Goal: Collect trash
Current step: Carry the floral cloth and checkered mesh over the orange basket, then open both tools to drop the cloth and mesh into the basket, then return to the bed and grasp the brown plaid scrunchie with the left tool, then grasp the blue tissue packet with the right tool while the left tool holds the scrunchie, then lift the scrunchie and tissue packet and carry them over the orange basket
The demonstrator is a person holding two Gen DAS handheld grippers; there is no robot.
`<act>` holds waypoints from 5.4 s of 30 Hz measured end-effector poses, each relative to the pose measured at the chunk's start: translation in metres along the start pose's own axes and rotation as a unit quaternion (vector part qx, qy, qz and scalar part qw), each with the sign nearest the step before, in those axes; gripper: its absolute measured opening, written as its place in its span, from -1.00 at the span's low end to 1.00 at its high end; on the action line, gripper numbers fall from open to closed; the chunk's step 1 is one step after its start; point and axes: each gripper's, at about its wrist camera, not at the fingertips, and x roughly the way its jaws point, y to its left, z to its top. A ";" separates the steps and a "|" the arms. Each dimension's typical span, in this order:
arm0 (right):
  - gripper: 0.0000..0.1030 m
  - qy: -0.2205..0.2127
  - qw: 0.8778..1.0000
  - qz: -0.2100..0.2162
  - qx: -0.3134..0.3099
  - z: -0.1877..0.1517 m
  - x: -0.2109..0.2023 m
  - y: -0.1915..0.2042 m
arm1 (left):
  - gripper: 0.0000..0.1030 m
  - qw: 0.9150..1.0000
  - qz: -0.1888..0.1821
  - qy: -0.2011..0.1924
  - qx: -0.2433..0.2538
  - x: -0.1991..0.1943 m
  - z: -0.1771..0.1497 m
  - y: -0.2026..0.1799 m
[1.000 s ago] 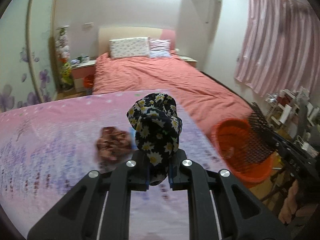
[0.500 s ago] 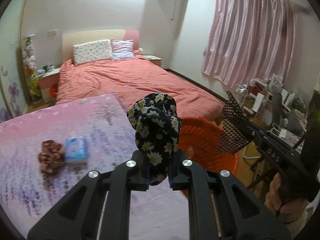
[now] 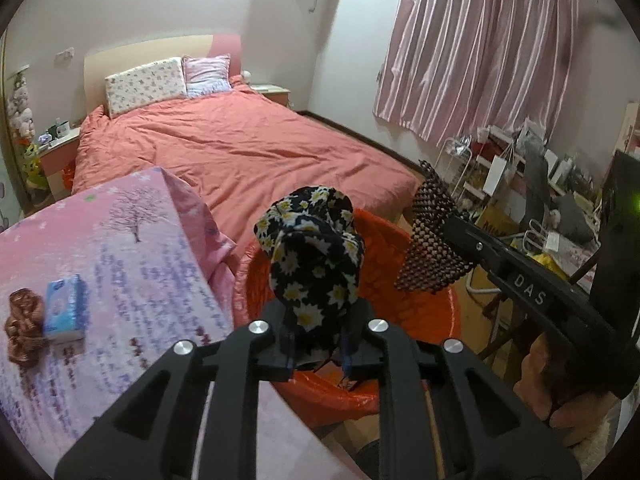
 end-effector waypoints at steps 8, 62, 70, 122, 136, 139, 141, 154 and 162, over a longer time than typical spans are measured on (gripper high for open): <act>-0.40 0.047 0.999 -0.001 0.016 -0.012 0.024 -0.018 | -0.02 0.999 0.023 0.036 0.000 0.035 -0.011 0.007; 0.11 0.140 0.973 0.076 -0.169 -0.080 0.033 0.176 | -0.03 0.921 0.330 0.070 -0.195 -0.088 -0.089 0.347; 0.11 0.172 0.964 0.096 -0.181 -0.099 0.055 0.226 | 0.03 0.923 0.315 0.065 -0.213 -0.091 -0.093 0.353; 0.08 0.194 0.958 0.026 -0.209 -0.118 0.077 0.232 | 0.06 0.922 0.317 0.066 -0.210 -0.097 -0.099 0.358; 0.08 0.194 0.958 0.027 -0.208 -0.118 0.077 0.232 | 0.08 0.923 0.315 0.065 -0.212 -0.098 -0.100 0.359; 0.08 0.194 0.958 0.028 -0.208 -0.117 0.077 0.232 | 0.12 0.925 0.307 0.063 -0.212 -0.098 -0.100 0.359; 0.08 0.194 0.958 0.028 -0.207 -0.117 0.077 0.232 | 0.18 0.930 0.298 0.065 -0.203 -0.097 -0.100 0.358; -0.03 0.184 0.962 0.032 -0.197 -0.112 0.076 0.232 | -0.33 0.945 0.276 0.059 -0.162 -0.099 -0.101 0.345; -0.03 0.151 0.969 0.035 -0.193 -0.106 0.039 0.214 | -0.35 0.948 0.286 0.033 -0.138 -0.126 -0.100 0.316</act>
